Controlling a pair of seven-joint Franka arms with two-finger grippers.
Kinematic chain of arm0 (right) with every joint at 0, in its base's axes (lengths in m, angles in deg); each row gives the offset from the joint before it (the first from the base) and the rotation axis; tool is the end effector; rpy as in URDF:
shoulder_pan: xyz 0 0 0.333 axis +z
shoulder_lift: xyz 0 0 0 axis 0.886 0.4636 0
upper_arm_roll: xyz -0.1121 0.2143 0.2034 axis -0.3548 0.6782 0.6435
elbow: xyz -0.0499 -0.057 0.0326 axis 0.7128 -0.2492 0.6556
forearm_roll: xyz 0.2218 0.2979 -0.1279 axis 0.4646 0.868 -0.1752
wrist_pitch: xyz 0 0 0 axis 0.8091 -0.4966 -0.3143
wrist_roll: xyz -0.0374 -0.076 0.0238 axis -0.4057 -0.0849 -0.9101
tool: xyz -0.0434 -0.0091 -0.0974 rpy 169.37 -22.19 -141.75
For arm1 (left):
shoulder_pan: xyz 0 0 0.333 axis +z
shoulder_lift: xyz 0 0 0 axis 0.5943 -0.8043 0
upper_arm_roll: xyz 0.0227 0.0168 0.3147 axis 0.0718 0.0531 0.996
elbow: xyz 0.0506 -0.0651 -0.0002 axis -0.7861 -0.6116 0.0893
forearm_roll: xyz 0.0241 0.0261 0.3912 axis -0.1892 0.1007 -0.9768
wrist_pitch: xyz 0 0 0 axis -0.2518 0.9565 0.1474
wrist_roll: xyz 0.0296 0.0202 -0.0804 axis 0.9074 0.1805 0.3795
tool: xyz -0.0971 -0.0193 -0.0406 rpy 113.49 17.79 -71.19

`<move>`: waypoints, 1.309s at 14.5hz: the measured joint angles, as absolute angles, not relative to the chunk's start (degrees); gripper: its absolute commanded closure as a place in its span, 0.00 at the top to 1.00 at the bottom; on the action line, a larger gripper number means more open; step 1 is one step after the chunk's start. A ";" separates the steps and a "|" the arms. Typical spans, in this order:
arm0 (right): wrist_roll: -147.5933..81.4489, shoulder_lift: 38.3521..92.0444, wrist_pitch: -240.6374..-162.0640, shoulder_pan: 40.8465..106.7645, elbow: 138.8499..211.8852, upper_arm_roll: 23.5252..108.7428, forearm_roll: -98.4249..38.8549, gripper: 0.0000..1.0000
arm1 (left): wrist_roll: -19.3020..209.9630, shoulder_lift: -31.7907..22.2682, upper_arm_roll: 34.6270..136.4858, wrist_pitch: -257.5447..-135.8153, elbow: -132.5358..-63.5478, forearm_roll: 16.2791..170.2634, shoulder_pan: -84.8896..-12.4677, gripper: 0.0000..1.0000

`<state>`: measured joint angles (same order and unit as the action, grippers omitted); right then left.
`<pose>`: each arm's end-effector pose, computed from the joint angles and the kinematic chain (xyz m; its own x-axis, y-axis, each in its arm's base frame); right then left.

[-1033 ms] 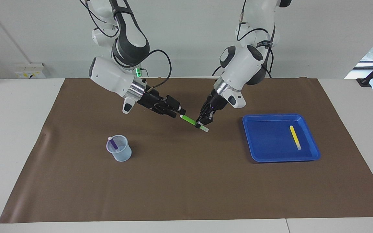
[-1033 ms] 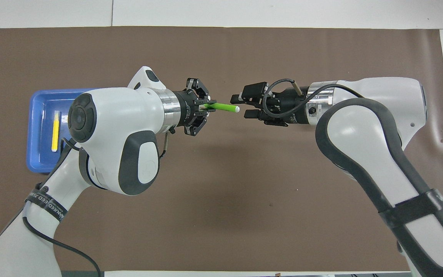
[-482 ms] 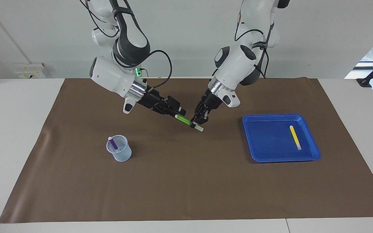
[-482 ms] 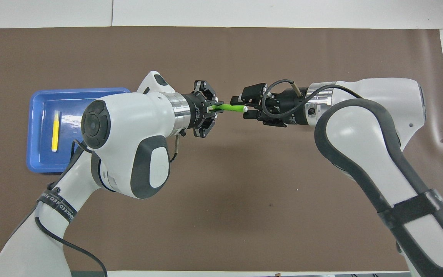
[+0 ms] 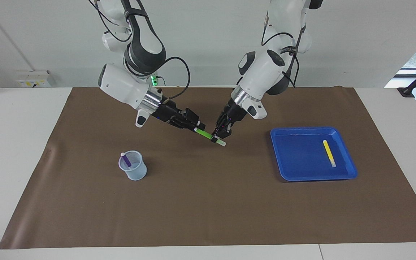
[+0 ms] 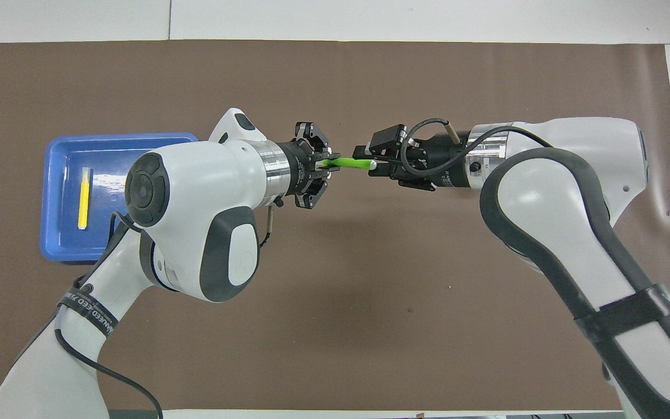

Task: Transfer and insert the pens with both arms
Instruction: 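Carry the green pen to the cup with the right gripper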

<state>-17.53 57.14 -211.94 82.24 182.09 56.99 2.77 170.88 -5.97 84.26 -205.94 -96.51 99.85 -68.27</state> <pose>0.5756 0.2155 0.4582 0.9165 -0.3363 -0.2165 -0.3725 -0.5204 -0.7684 0.5282 -0.3712 0.4613 0.2753 0.8324 -0.4809 0.9289 -0.1015 0.3561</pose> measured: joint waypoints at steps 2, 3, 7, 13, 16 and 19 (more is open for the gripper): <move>-17.53 57.13 -211.98 82.18 182.50 56.79 2.84 0.00 | 170.89 -5.97 84.51 -206.04 -96.35 99.86 -68.27 0.00; -17.53 57.09 -211.99 82.19 182.52 56.80 2.90 0.00 | 171.02 -6.01 84.50 -206.08 -96.34 99.89 -68.30 0.00; -17.53 57.07 -211.99 82.18 182.53 56.80 2.90 0.00 | 171.10 -6.01 84.50 -206.08 -96.34 99.89 -68.31 0.07; -17.52 57.05 -212.00 82.08 181.69 56.78 2.56 0.00 | 165.90 -6.11 84.27 -206.03 -96.36 95.99 -68.96 1.00; -17.53 57.23 -208.77 79.71 179.00 56.77 -5.71 0.00 | 154.56 -6.28 84.77 -205.45 -96.74 95.10 -68.87 1.00; -17.63 58.42 -198.27 74.76 171.28 56.71 -18.52 0.00 | 145.96 -6.31 85.44 -201.37 -97.13 95.06 -66.57 1.00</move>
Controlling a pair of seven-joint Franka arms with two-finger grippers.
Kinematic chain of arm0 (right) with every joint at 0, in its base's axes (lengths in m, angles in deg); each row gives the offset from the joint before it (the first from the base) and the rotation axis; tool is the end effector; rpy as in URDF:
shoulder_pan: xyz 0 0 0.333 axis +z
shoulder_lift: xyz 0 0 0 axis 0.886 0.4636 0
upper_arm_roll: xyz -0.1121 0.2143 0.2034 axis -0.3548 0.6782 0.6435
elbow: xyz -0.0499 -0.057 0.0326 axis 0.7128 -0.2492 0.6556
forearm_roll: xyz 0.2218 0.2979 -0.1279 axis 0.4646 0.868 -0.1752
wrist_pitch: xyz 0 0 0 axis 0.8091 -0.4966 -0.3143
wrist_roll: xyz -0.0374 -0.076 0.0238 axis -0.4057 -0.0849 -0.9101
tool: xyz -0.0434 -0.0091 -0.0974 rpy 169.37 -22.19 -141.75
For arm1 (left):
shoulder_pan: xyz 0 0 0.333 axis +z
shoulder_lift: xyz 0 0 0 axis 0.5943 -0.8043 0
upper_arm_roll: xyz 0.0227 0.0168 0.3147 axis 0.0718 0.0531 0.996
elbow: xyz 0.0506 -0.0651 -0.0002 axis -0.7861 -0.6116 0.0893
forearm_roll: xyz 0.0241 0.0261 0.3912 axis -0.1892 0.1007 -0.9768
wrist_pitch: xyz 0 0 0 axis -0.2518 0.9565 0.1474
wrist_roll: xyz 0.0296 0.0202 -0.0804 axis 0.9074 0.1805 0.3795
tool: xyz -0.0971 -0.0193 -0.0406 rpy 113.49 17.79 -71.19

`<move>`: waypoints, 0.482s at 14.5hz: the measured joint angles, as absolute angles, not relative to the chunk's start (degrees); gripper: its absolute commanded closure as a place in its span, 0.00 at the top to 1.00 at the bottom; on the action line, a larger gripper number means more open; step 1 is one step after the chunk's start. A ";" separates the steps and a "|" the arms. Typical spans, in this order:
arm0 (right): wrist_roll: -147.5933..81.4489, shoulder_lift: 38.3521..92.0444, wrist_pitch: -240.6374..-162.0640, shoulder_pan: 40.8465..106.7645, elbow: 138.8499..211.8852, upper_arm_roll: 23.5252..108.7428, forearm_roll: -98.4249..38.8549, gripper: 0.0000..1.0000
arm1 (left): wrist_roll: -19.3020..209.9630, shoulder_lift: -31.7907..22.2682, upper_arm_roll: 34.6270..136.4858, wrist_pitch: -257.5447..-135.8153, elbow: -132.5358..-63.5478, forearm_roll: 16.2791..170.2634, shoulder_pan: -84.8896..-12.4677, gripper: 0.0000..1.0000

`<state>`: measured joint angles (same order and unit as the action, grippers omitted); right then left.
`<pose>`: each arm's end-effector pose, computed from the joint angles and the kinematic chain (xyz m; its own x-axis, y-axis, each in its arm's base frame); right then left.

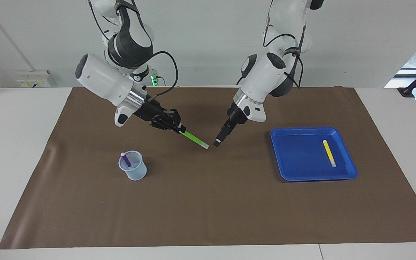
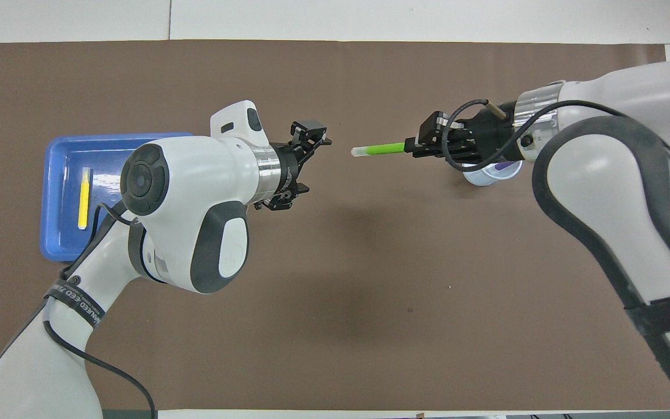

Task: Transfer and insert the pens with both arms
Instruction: 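Carry the green pen to the cup with the right gripper, then insert the green pen into the cup while the left gripper grasps yellow pen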

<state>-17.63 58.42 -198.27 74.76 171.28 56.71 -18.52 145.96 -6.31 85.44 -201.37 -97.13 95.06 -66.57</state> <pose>0.6057 0.1516 0.5121 0.9780 -0.1968 -0.0689 -0.1959 -0.7540 -0.6270 0.5383 -0.3475 0.4437 0.6499 0.7206 -0.2417 0.7325 -0.5088 0.4524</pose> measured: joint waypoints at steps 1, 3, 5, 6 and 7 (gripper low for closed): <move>-17.98 59.09 -194.41 73.05 168.10 56.67 -22.21 0.00 | 142.79 -6.30 85.58 -199.26 -97.13 95.04 -65.02 1.00; -21.56 60.58 -187.84 70.37 162.88 56.63 -29.30 0.00 | 136.23 -6.30 85.75 -196.14 -97.17 95.01 -61.46 1.00; -28.59 62.20 -184.26 68.60 159.49 56.61 -38.96 0.00 | 129.00 -6.24 85.89 -195.34 -97.95 92.71 -57.82 1.00; -32.67 62.88 -183.94 68.23 158.58 56.61 -43.75 0.00 | 124.80 -6.14 85.93 -195.13 -98.78 90.17 -55.82 1.00; -36.65 63.44 -183.94 68.18 158.00 56.63 -48.46 0.00 | 119.90 -5.93 85.96 -194.84 -99.96 87.61 -53.62 1.00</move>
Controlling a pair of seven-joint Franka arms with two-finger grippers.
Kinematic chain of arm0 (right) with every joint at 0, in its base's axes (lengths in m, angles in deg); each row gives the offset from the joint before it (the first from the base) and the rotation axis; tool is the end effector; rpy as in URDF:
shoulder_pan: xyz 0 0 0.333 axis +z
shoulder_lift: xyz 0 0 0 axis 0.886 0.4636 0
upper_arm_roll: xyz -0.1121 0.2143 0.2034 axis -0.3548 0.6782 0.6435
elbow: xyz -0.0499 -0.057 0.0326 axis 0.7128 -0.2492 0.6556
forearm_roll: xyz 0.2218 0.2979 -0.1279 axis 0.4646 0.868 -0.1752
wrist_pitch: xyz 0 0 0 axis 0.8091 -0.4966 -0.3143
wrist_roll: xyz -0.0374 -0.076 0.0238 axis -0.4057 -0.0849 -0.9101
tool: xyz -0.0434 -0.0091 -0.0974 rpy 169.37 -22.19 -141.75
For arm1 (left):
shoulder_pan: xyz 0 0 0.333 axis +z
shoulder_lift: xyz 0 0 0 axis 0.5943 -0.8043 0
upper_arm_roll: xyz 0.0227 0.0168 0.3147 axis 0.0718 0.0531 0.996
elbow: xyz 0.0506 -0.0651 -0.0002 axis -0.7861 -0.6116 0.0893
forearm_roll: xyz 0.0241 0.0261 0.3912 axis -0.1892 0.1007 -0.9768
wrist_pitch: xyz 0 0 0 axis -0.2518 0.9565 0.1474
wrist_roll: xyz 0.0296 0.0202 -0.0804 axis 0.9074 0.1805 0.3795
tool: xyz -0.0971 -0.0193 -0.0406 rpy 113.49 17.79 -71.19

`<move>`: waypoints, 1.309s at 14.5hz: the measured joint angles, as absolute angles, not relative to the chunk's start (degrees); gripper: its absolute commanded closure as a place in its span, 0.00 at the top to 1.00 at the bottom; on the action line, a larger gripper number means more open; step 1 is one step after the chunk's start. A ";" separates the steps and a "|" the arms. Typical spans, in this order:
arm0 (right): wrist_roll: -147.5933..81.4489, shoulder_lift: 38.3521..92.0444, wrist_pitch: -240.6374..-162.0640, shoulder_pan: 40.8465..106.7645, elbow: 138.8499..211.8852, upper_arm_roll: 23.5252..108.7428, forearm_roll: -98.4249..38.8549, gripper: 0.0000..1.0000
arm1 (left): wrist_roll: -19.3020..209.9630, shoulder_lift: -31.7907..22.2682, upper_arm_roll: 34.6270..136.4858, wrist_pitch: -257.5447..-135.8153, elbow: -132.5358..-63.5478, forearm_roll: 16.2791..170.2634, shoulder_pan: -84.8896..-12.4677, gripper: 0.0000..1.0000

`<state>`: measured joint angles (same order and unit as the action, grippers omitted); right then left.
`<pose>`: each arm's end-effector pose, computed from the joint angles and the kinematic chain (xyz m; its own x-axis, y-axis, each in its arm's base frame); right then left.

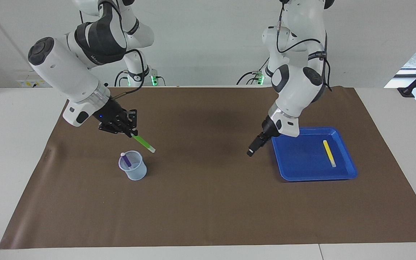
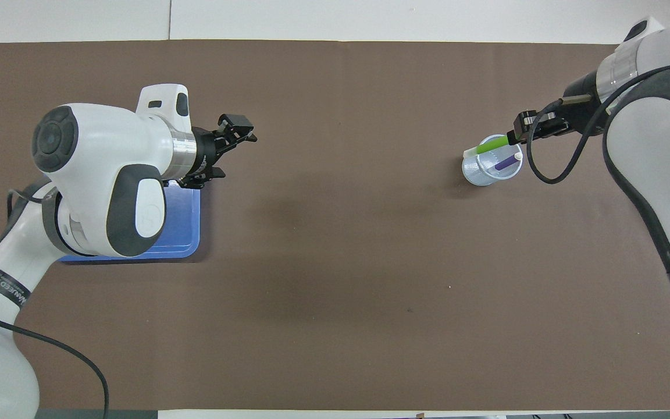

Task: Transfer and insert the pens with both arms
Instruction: 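Insert the green pen into the cup while the left gripper grasps yellow pen, then lift the yellow pen with the left gripper while the right gripper approaches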

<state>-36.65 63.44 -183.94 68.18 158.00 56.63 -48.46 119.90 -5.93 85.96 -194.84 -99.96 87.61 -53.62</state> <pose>0.6326 0.0600 0.5334 0.9736 0.2247 0.0400 0.2282 -0.9549 -0.1900 0.5851 -0.2127 0.4113 0.8419 0.5389 -0.0275 0.5116 -0.7810 0.3581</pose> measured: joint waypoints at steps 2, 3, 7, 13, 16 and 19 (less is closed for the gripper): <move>-41.65 64.13 -184.28 68.53 157.52 56.91 -55.02 0.00 | 109.12 -5.23 86.03 -194.62 -102.63 84.05 -49.24 1.00; -42.62 64.32 -184.74 68.91 157.54 56.98 -56.48 0.00 | 103.83 -4.80 86.07 -194.40 -103.74 82.90 -47.09 1.00; -43.43 64.73 -188.75 69.65 160.38 57.18 -57.80 0.00 | 88.47 -3.91 86.11 -193.21 -105.39 76.61 -39.55 1.00; -45.80 64.32 -197.90 72.12 168.06 57.31 -64.58 0.00 | 69.24 -5.54 86.11 -192.77 -106.24 74.14 -30.11 1.00; -45.79 63.98 -200.15 73.92 169.93 57.35 -66.17 0.00 | 65.38 -7.70 86.12 -192.77 -106.28 74.10 -28.41 1.00; -45.79 64.00 -200.18 73.92 171.77 57.19 -66.19 0.00 | 65.21 -9.78 85.96 -192.76 -106.40 74.01 -28.43 1.00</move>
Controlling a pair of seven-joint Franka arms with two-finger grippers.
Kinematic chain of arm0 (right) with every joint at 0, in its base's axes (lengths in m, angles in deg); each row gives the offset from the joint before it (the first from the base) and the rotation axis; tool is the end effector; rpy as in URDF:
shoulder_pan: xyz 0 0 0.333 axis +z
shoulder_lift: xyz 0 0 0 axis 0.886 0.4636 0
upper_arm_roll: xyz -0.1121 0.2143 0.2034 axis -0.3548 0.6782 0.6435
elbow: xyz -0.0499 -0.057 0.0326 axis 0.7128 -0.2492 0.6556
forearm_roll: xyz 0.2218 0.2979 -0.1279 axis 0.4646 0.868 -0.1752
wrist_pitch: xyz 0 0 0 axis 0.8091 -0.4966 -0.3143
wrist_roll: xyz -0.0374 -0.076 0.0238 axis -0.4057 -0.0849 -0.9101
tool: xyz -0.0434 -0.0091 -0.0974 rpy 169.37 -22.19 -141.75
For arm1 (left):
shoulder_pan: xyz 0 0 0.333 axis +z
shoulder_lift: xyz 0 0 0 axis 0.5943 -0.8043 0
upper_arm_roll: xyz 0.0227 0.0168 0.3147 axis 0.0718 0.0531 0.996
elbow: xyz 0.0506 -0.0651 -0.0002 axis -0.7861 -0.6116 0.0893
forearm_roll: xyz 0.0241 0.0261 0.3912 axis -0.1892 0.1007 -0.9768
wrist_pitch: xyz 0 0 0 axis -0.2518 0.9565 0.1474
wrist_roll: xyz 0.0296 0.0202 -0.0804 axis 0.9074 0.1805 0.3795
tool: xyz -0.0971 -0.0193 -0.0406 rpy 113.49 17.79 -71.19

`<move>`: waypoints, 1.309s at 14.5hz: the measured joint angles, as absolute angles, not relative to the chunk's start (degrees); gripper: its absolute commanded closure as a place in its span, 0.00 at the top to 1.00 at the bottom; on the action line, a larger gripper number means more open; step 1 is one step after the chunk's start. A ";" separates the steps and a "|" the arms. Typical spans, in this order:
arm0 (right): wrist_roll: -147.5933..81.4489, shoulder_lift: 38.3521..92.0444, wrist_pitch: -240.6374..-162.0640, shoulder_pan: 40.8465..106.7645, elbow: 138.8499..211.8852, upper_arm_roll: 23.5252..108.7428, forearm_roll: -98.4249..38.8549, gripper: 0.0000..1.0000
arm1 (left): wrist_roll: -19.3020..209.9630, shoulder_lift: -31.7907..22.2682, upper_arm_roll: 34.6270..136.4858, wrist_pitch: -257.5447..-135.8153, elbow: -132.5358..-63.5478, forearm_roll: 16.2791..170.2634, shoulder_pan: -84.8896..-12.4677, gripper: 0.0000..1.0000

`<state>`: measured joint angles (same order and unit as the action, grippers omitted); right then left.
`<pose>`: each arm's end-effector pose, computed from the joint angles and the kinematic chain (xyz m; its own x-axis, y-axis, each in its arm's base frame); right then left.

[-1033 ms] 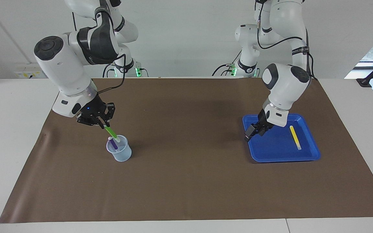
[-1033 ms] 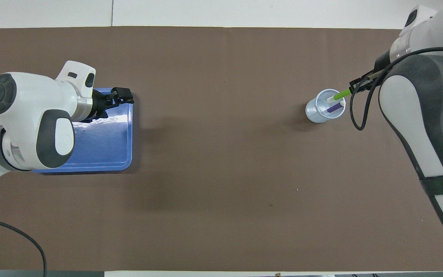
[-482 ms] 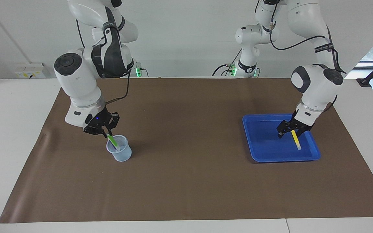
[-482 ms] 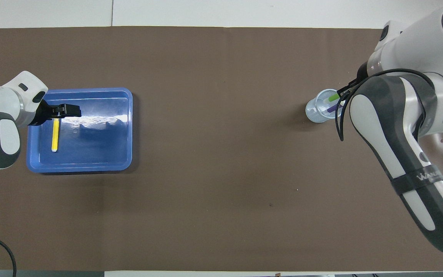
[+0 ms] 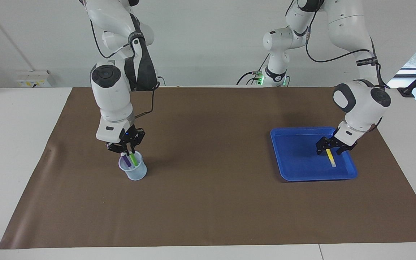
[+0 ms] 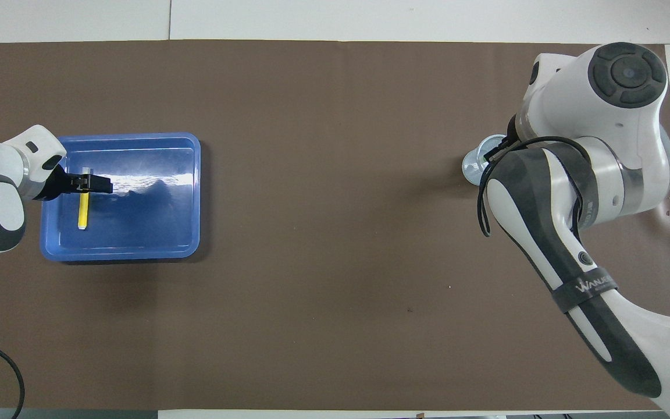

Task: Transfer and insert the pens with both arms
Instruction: 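Lift the yellow pen with the left gripper while the right gripper approaches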

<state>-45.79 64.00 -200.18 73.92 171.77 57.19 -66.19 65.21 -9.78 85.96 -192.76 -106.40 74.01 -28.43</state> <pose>0.6248 0.1034 0.4358 0.8375 0.5464 -0.0030 0.5436 -0.8326 0.1060 0.5890 0.0549 0.3149 0.9950 -0.0862 0.0514 -0.0900 -0.9929 0.0781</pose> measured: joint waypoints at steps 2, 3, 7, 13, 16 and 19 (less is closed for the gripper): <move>-45.80 64.01 -200.29 73.91 173.28 57.12 -66.25 0.00 | 65.21 -10.77 85.98 -192.76 -106.47 74.00 -28.09 1.00; -45.96 64.01 -200.35 73.91 173.78 57.12 -66.32 0.00 | 65.21 -11.04 85.99 -192.77 -106.51 73.99 -27.84 1.00; -47.45 64.00 -201.56 73.91 175.15 57.12 -66.34 0.00 | 65.20 -11.38 86.06 -192.68 -106.56 73.98 -26.87 0.06; -47.53 63.49 -202.80 73.92 176.10 57.12 -66.39 0.37 | 65.20 -11.15 86.26 -192.18 -106.19 73.72 -26.30 0.00; -47.55 63.33 -203.64 73.92 176.93 57.13 -66.39 0.57 | 65.90 -10.79 85.77 -190.40 -106.07 73.72 -26.47 0.00; -47.57 63.34 -203.61 73.93 176.99 57.15 -66.39 0.61 | 71.50 -8.93 85.33 -186.62 -105.09 73.73 -28.20 0.00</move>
